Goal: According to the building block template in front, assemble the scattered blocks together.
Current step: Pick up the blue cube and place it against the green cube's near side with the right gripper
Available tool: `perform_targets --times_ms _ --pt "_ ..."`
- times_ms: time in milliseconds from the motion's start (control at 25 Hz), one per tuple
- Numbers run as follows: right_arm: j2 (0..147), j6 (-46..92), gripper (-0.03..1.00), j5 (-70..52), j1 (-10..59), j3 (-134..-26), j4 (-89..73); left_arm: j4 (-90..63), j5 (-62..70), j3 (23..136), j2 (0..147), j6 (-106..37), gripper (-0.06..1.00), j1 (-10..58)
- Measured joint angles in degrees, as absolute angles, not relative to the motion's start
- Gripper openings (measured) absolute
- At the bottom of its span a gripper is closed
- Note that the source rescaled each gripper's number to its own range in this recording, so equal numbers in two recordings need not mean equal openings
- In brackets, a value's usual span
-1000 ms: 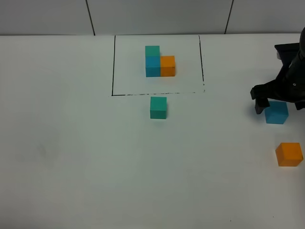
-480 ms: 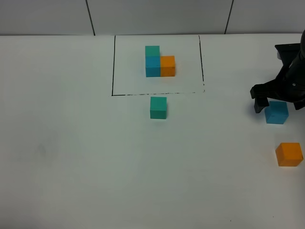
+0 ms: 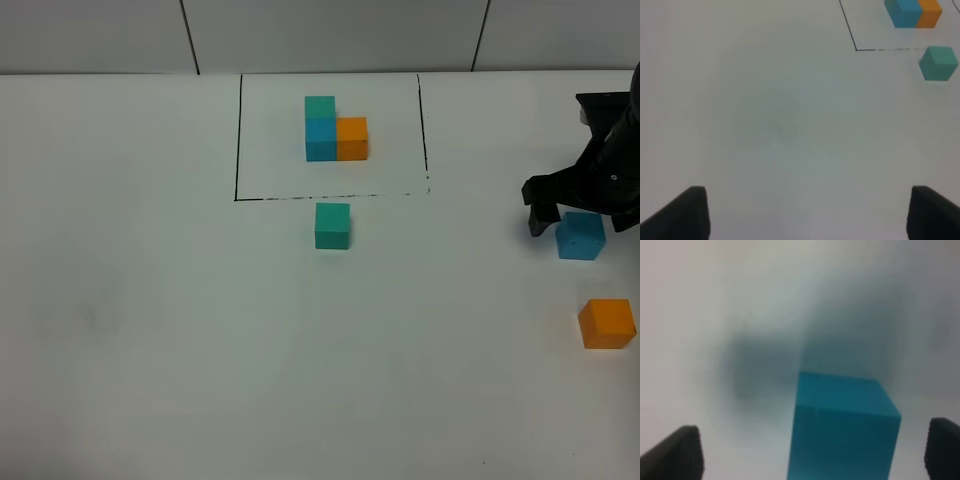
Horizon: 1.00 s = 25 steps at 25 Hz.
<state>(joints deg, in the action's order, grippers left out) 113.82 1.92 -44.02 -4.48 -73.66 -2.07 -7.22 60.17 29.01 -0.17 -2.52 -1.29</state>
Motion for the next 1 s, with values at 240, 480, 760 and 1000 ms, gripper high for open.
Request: perform_targets --times_ms 240,480,760,1000 --pt "114.0 1.9 0.78 -42.9 -4.5 -72.2 -3.5 -7.2 60.2 29.0 -0.2 -2.5 0.81 -1.3" --pt "114.2 1.9 0.78 -42.5 -4.5 -71.4 -4.4 -7.2 60.2 29.0 -0.2 -2.5 0.81 -1.3" --pt "114.3 1.4 0.57 -42.3 -4.5 -71.3 -4.4 -7.2 60.2 29.0 -0.2 -2.5 0.81 -1.3" --pt "115.0 0.7 0.01 -42.9 -4.5 -71.3 -4.4 -7.2 60.2 29.0 -0.2 -2.6 0.81 -1.3"
